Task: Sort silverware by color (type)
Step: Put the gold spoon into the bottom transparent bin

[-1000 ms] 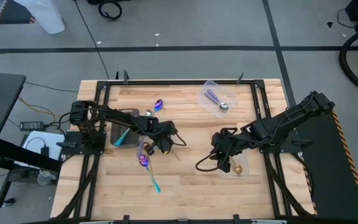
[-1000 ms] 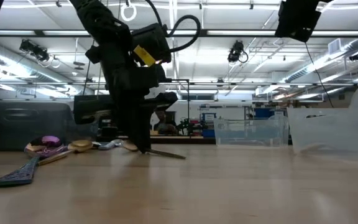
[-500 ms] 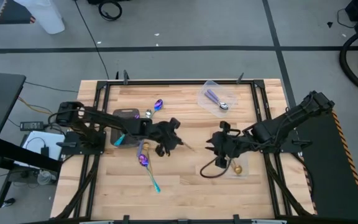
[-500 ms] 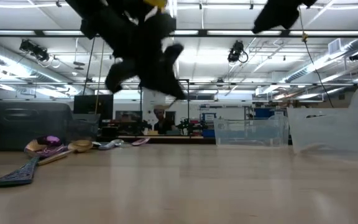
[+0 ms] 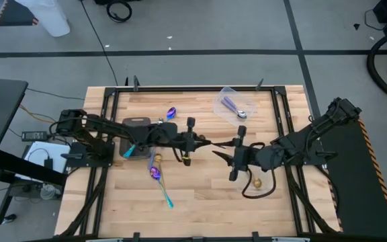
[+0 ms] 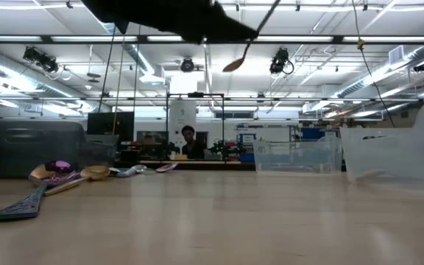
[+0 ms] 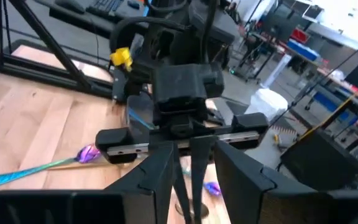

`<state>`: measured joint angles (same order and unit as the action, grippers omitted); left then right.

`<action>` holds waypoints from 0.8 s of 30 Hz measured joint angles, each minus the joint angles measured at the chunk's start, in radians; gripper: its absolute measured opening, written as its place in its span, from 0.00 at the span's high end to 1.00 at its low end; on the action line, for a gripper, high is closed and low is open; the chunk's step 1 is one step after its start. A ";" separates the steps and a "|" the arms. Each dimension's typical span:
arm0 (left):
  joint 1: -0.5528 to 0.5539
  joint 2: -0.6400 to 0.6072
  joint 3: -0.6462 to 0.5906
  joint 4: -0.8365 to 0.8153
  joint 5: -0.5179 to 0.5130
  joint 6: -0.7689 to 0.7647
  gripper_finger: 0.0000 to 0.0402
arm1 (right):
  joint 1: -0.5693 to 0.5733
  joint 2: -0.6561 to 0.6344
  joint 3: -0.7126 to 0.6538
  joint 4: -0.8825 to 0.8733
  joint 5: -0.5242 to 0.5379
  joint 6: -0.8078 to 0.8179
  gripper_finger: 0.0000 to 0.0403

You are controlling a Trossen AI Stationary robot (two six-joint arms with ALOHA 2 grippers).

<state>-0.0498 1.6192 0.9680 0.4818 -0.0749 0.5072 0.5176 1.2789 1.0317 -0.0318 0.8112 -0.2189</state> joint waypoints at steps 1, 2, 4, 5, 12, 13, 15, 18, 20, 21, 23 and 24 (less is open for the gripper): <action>0.000 0.000 0.000 0.025 0.018 -0.005 0.97 | 0.000 0.000 0.000 0.010 0.000 -0.016 0.68; 0.000 0.000 0.000 0.047 0.035 -0.008 0.97 | 0.000 0.000 0.000 0.019 0.000 -0.025 0.68; -0.006 0.000 0.000 0.086 0.046 -0.013 0.97 | 0.000 0.000 0.000 0.034 0.000 -0.038 0.68; -0.010 0.000 0.000 0.106 0.050 -0.017 0.97 | 0.000 0.000 0.000 0.036 0.000 -0.044 0.68; -0.034 -0.001 0.000 0.200 0.081 -0.017 0.97 | 0.000 0.000 0.000 0.040 0.000 -0.047 0.68; -0.035 -0.001 0.000 0.205 0.081 -0.017 0.97 | 0.000 0.000 0.000 0.040 -0.001 -0.046 0.68; -0.038 -0.001 0.000 0.220 0.081 -0.018 0.97 | 0.000 0.000 0.000 0.039 -0.001 -0.045 0.68; -0.039 -0.001 0.001 0.230 0.081 -0.018 0.98 | 0.000 0.000 0.000 0.039 -0.001 -0.044 0.69; -0.039 -0.001 0.001 0.229 0.081 -0.017 0.98 | 0.000 0.000 0.000 0.039 -0.001 -0.043 0.70; -0.039 -0.001 0.001 0.230 0.081 -0.017 0.98 | 0.000 0.000 0.000 0.039 -0.001 -0.044 0.71; -0.039 -0.001 0.001 0.231 0.081 -0.017 0.98 | 0.000 0.000 0.000 0.039 -0.002 -0.044 0.73; -0.039 -0.001 0.001 0.231 0.081 -0.017 0.98 | 0.000 0.000 0.000 0.039 -0.003 -0.044 0.74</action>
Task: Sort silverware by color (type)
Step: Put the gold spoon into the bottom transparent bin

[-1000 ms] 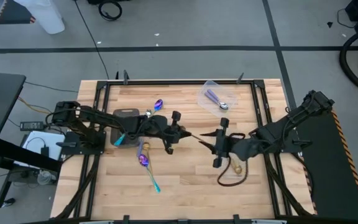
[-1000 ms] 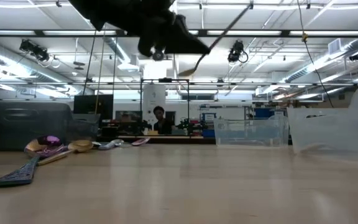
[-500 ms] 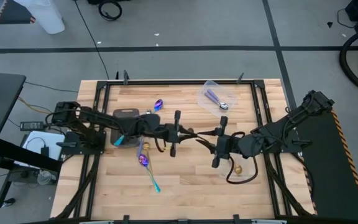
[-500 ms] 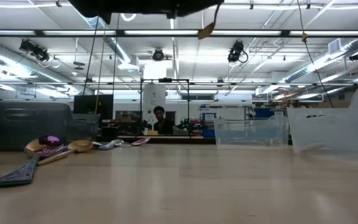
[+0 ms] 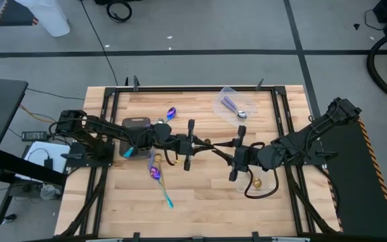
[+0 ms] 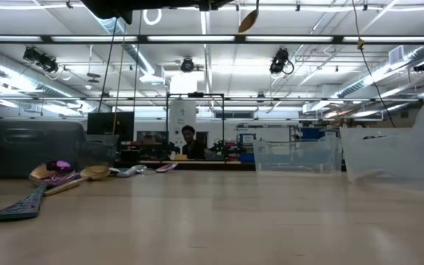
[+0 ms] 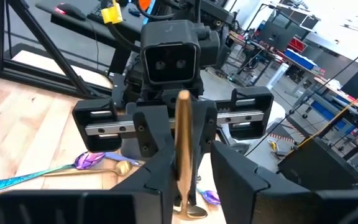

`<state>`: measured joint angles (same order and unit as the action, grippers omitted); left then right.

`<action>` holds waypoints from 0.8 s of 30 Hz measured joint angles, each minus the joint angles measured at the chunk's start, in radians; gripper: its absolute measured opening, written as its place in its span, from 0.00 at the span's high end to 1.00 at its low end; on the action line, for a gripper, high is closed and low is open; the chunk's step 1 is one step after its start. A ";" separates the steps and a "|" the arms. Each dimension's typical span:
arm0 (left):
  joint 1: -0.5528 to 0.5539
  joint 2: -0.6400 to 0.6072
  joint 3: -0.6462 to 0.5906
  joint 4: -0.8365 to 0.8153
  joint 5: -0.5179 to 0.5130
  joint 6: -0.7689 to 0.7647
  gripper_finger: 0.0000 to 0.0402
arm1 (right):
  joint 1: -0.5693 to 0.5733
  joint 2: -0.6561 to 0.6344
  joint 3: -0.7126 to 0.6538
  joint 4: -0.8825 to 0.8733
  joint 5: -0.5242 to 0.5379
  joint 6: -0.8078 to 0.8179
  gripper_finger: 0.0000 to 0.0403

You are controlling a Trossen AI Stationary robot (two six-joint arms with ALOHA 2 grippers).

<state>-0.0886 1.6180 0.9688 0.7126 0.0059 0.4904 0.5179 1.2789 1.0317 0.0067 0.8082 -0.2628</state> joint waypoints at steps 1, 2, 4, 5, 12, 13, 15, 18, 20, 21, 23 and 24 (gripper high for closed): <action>0.000 0.000 0.000 0.002 0.000 0.000 0.98 | 0.000 0.000 0.000 -0.001 0.000 -0.001 0.76; 0.000 0.000 0.000 0.005 0.000 0.000 0.98 | 0.000 0.000 0.000 -0.003 0.000 -0.001 0.77; 0.000 0.000 0.000 0.012 0.000 -0.001 0.97 | 0.000 0.000 0.000 -0.009 0.000 0.000 0.82; 0.000 0.000 0.000 0.016 -0.001 -0.003 0.97 | 0.000 0.000 0.000 -0.011 -0.001 0.000 0.85; 0.000 0.000 0.000 0.013 -0.001 -0.052 0.94 | -0.001 0.000 0.000 -0.026 -0.009 0.007 0.94; 0.000 0.000 0.000 0.012 -0.002 -0.059 0.93 | -0.003 0.000 0.000 -0.031 -0.009 0.009 0.94; -0.001 0.000 0.000 0.006 -0.026 -0.061 0.90 | -0.004 0.000 0.000 -0.046 -0.009 0.020 0.94; -0.010 -0.016 0.000 -0.030 -0.094 -0.061 0.84 | -0.005 0.001 0.000 -0.089 -0.008 0.048 0.94; -0.011 -0.037 0.001 -0.078 -0.116 -0.065 0.79 | -0.004 0.002 0.000 -0.106 -0.015 0.079 0.94; -0.011 -0.043 0.002 -0.098 -0.120 -0.071 0.76 | -0.003 0.002 0.000 -0.122 -0.018 0.095 0.94; -0.016 -0.045 0.002 -0.138 -0.121 -0.096 0.71 | -0.003 0.002 0.000 -0.148 -0.020 0.124 0.94; -0.018 -0.045 0.002 -0.151 -0.122 -0.109 0.69 | -0.003 0.002 0.000 -0.160 -0.020 0.136 0.94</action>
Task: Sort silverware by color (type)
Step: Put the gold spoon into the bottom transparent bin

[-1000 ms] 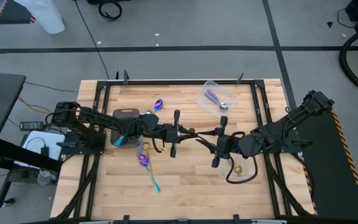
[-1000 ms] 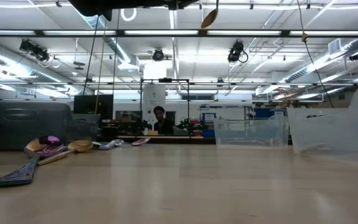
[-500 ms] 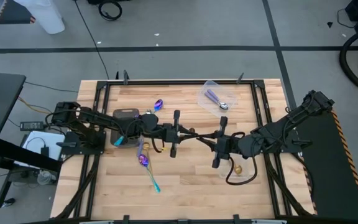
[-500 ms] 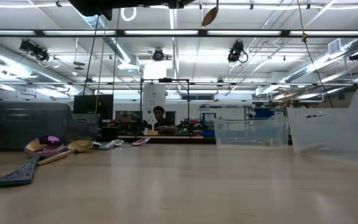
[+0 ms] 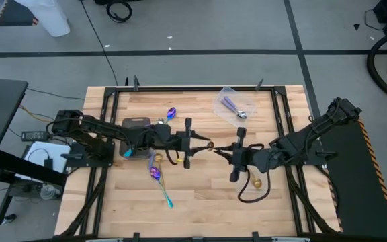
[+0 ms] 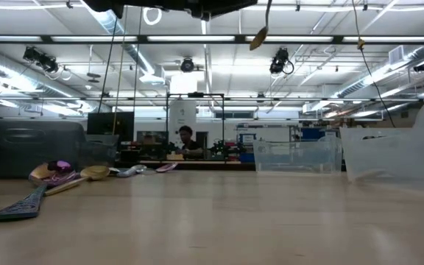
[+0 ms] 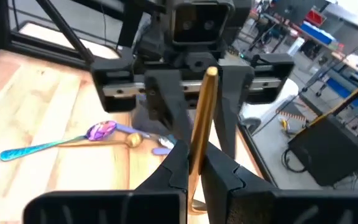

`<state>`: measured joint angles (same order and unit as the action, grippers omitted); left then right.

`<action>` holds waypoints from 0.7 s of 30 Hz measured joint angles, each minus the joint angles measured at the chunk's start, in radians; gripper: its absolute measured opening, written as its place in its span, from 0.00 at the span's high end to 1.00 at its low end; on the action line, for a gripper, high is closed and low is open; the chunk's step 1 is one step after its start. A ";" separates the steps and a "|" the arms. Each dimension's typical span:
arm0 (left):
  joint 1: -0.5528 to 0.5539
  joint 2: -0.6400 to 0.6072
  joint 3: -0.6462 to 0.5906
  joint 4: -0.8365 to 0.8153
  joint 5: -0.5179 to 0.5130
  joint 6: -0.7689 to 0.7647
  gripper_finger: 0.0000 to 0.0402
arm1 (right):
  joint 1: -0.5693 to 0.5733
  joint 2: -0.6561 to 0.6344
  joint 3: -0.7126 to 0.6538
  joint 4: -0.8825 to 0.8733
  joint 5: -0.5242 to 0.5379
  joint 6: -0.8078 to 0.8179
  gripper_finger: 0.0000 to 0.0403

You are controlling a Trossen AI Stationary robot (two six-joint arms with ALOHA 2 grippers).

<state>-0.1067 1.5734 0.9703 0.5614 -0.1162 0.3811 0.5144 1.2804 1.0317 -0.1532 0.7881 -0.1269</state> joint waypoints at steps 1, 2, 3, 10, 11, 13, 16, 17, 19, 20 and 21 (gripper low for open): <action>-0.005 0.000 0.000 -0.011 -0.001 -0.004 0.67 | -0.001 0.000 0.000 -0.005 0.000 0.011 0.94; -0.010 0.000 0.000 -0.017 -0.001 -0.004 0.65 | -0.001 0.000 0.000 -0.010 0.000 0.022 0.94; -0.016 0.000 0.000 -0.026 -0.001 -0.004 0.64 | -0.001 0.000 0.000 -0.014 0.001 0.028 0.94; -0.044 0.000 0.000 -0.208 -0.011 -0.125 0.64 | -0.001 0.000 0.000 -0.016 -0.004 0.031 0.94; -0.048 0.000 0.000 -0.252 -0.011 -0.151 0.64 | -0.001 0.000 0.000 -0.016 -0.004 0.034 0.94; -0.054 0.000 0.000 -0.360 -0.013 -0.193 0.64 | 0.000 0.000 0.000 -0.024 -0.005 0.051 0.94; -0.060 0.000 0.000 -0.541 -0.011 -0.261 0.64 | -0.002 0.000 0.000 -0.067 -0.006 0.098 0.94; -0.062 0.000 0.000 -0.590 -0.011 -0.289 0.64 | -0.006 0.000 0.000 -0.093 -0.007 0.125 0.94; -0.062 0.000 0.000 -0.684 -0.011 -0.344 0.65 | -0.021 0.000 0.000 -0.161 -0.024 0.205 0.94; -0.062 0.000 0.000 -0.721 -0.012 -0.364 0.65 | -0.032 0.000 0.000 -0.195 -0.045 0.253 0.93; -0.062 0.001 0.000 -0.754 -0.012 -0.376 0.65 | -0.042 0.000 0.000 -0.230 -0.070 0.302 0.92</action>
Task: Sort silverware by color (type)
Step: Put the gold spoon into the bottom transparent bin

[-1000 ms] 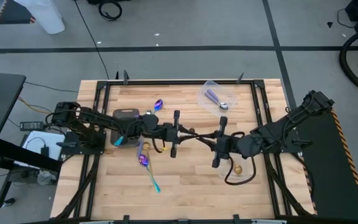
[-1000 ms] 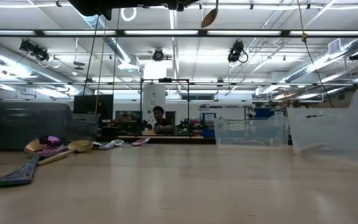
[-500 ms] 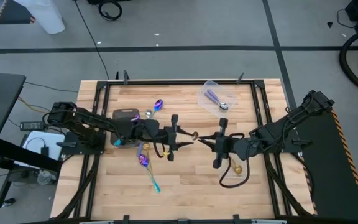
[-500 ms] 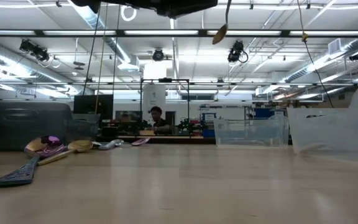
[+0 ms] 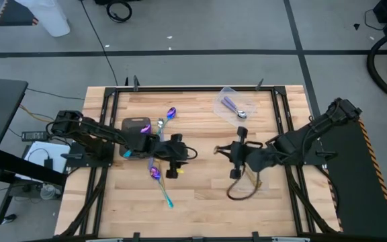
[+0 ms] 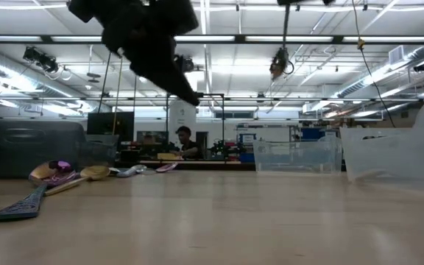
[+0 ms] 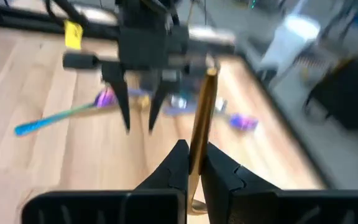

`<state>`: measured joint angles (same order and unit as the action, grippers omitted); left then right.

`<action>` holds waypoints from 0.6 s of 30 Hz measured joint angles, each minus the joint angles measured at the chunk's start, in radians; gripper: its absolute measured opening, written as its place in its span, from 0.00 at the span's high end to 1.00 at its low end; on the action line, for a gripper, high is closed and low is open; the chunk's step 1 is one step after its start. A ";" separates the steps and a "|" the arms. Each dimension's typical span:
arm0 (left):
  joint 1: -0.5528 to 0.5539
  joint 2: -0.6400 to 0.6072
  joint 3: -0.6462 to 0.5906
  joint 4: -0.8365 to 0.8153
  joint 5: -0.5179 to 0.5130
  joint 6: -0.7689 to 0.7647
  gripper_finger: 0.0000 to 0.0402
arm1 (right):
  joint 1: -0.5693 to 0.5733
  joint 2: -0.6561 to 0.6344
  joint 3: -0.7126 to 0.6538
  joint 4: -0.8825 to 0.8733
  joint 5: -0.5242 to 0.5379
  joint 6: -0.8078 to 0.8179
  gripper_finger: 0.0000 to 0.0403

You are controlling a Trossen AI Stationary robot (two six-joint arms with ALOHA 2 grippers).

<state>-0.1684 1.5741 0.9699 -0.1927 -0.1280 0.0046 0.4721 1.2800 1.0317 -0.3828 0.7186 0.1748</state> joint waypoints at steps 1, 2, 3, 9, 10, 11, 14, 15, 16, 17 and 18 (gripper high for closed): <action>0.000 0.000 0.000 -0.029 -0.001 -0.014 0.65 | -0.011 0.000 0.000 -0.032 -0.027 0.050 0.92; -0.003 0.000 0.000 -0.054 -0.001 -0.026 0.65 | -0.020 0.000 0.000 -0.063 -0.058 0.097 0.92; -0.004 0.000 0.000 -0.074 -0.001 -0.034 0.65 | -0.029 0.000 0.000 -0.095 -0.088 0.141 0.91; -0.012 0.000 0.000 -0.129 0.000 -0.047 0.65 | -0.056 0.000 0.000 -0.291 -0.278 0.389 0.91; -0.015 0.000 0.000 -0.128 0.000 -0.047 0.65 | -0.060 0.000 0.000 -0.331 -0.306 0.436 0.91; -0.015 0.000 0.000 -0.125 0.000 -0.047 0.65 | -0.064 0.000 0.000 -0.368 -0.335 0.479 0.91; -0.015 0.000 0.000 -0.116 0.000 -0.046 0.65 | -0.071 0.000 0.000 -0.466 -0.420 0.591 0.91; -0.015 0.000 0.000 -0.111 0.000 -0.046 0.65 | -0.074 0.000 0.000 -0.494 -0.450 0.620 0.91; -0.015 0.000 0.000 -0.109 0.000 -0.046 0.65 | -0.076 0.000 0.000 -0.523 -0.476 0.647 0.91; -0.015 0.000 0.000 -0.108 0.000 -0.046 0.65 | -0.076 0.000 0.000 -0.550 -0.498 0.675 0.91; -0.015 0.000 0.000 -0.108 0.000 -0.046 0.65 | -0.076 0.000 0.000 -0.575 -0.513 0.702 0.91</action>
<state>-0.1833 1.5745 0.9695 -0.3008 -0.1276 -0.0414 0.3962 1.2797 1.0317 -0.9574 0.2056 0.8772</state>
